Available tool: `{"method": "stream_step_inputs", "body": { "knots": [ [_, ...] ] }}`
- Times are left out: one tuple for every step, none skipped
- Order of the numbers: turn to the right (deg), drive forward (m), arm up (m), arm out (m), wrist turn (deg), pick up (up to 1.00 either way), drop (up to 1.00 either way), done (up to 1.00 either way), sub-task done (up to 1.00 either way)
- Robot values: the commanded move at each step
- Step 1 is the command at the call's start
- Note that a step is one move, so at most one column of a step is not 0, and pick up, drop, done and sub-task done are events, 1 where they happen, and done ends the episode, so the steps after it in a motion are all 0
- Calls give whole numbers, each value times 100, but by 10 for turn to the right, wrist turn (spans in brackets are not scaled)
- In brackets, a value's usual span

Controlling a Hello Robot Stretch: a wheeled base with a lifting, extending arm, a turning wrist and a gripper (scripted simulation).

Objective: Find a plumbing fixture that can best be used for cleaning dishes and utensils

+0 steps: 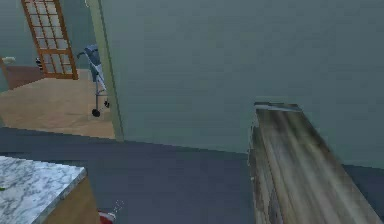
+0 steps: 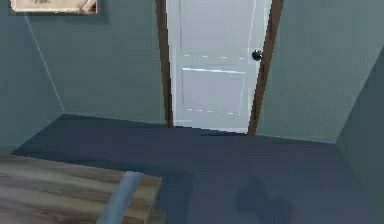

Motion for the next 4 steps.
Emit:
{"method": "stream_step_inputs", "body": {
  "knots": [
    [0, 65, 0, 0, 0, 0, 0, 0, 0],
    [-450, 0, 0, 0, 0, 0, 0, 0, 0],
    [0, 100, 0, 0, 0, 0, 0, 0, 0],
    [-60, 0, 0, 0, 0, 0, 0, 0, 0]
  ]
}}
